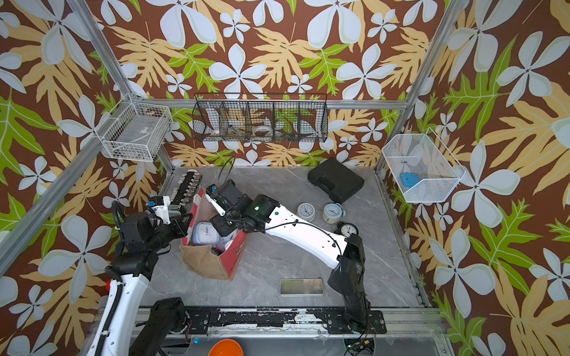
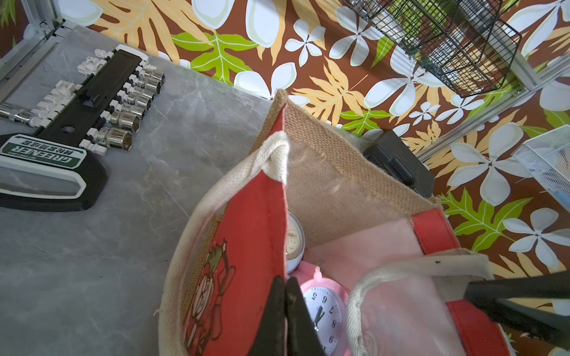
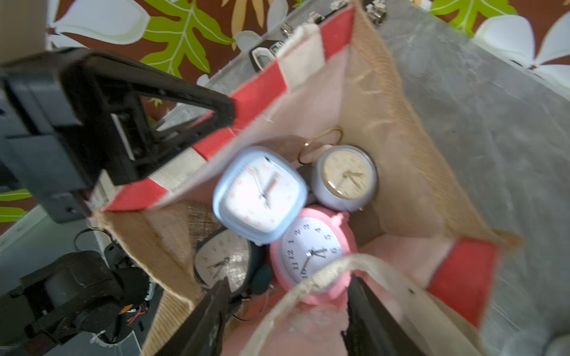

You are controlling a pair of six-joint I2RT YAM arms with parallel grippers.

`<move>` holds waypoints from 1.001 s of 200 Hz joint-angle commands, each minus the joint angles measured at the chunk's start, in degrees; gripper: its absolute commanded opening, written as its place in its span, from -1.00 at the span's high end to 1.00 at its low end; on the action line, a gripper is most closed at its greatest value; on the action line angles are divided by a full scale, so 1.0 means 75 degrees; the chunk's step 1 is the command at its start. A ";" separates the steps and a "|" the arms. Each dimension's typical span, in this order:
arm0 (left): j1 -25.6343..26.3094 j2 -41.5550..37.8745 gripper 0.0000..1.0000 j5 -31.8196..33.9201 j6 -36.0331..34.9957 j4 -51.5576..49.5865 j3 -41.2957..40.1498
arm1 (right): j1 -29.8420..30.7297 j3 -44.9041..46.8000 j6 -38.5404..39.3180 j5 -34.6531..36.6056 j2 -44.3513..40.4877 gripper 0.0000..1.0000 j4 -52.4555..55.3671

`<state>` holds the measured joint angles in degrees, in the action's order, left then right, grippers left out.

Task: Put the alarm clock into the canvas bag
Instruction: Place the alarm at the canvas bag, then pick up the alarm from the center of the board.

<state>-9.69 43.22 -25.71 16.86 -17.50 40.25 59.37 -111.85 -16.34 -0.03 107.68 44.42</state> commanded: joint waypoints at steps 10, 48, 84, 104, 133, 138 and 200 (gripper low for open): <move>0.0001 -0.0015 1.00 0.0671 -0.0009 0.0078 0.0048 | -0.0384 0.1126 -0.0148 0.0606 -0.1011 -0.22 -0.0048; -0.0003 0.0038 1.00 0.0524 0.0063 0.0075 -0.0030 | -0.0651 0.2690 0.1309 0.0206 -0.2234 -0.39 0.0289; -0.0002 -0.0050 1.00 0.0290 0.0241 0.0264 -0.0339 | -0.0639 0.3624 0.3021 -0.0069 -0.2812 -0.59 0.1115; 0.0003 -0.0113 1.00 0.0342 0.0229 0.0254 -0.0351 | -0.0642 0.4376 0.3769 -0.0051 -0.3238 -0.63 0.1155; 0.0002 -0.0138 1.00 0.0339 0.0230 0.0259 -0.0359 | -0.0499 0.5435 0.4836 -0.0387 -0.3370 -0.67 0.1630; 0.0003 -0.0138 1.00 0.0346 0.0235 0.0252 -0.0363 | -0.0436 0.5550 0.4940 -0.0296 -0.3331 -0.67 0.1744; 0.0003 -0.0179 1.00 0.0348 0.0222 0.0248 -0.0373 | -0.0032 0.6999 0.5341 -0.0502 -0.3329 -0.72 0.1499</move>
<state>-9.69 42.06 -22.57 18.17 -16.08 37.50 58.94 -61.19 22.00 -1.72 82.65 55.96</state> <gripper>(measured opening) 0.060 0.856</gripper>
